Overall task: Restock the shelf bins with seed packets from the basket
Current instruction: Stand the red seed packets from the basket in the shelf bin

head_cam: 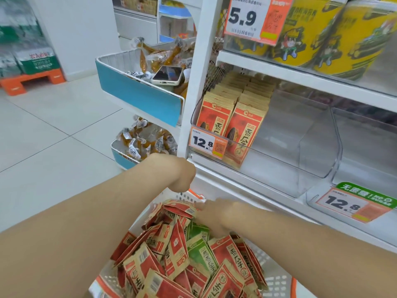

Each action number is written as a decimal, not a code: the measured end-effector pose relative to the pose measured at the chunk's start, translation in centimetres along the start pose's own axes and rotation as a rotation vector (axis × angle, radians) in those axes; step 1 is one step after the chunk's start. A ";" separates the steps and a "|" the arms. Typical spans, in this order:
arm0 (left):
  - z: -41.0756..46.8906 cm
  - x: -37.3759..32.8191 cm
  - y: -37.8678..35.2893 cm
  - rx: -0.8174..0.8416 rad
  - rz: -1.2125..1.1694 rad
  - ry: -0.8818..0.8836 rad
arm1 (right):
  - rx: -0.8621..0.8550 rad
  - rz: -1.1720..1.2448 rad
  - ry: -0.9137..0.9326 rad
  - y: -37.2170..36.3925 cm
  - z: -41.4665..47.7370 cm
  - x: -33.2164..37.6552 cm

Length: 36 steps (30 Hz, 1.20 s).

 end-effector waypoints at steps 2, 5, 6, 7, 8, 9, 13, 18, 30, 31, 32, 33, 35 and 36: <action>0.1 -0.1 0.2 -0.009 0.004 -0.005 | 0.068 -0.009 0.004 -1.0 0.8 0.7; 0.4 0.0 0.3 -0.008 0.010 -0.017 | 0.021 0.022 0.003 -1.4 1.3 0.9; 0.4 0.2 0.4 -0.005 0.015 -0.019 | -0.012 0.036 0.004 -1.3 1.4 0.6; 0.4 0.2 0.4 -0.003 0.021 -0.025 | -0.046 0.041 0.006 -0.9 1.3 0.3; 0.3 0.3 0.5 -0.001 0.027 -0.028 | -0.089 0.036 0.005 -0.3 1.2 0.0; 0.1 0.4 0.7 0.003 0.028 -0.027 | -0.156 0.038 0.002 0.4 0.9 -0.3; -0.9 0.7 1.1 0.009 -0.005 0.012 | -0.446 0.108 -0.124 4.7 -2.2 -2.4; -1.3 1.0 1.5 0.010 -0.046 -0.001 | -0.757 0.299 -0.234 8.1 -7.6 -4.8; -5.2 -1.8 7.1 -0.228 -1.280 -0.230 | -1.704 0.640 -0.331 11.4 -21.4 -7.5; -5.7 -2.0 7.5 -0.280 -1.300 -0.205 | -1.764 0.708 -0.358 11.2 -21.9 -7.6; -6.1 -2.1 7.8 -0.346 -1.289 -0.179 | -1.804 0.761 -0.385 11.1 -22.3 -7.6; -6.4 -2.0 8.0 -0.433 -1.236 -0.147 | -1.811 0.808 -0.414 11.1 -22.5 -7.5; -6.6 -1.7 8.3 -0.605 -1.118 -0.087 | -1.789 1.012 -0.412 10.9 -22.5 -7.6; -6.6 -1.5 8.5 -0.678 -1.082 -0.071 | -1.768 1.198 -0.372 10.8 -22.4 -7.6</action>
Point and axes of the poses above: each hand's wrist, its own z-axis towards the middle knuckle, its own y-axis out of the back of the hand, x = y × z, the point moved 5 cm from there along z, towards the middle knuckle, and after that the axes turned 12 degrees about y, right-handed, at the moved point
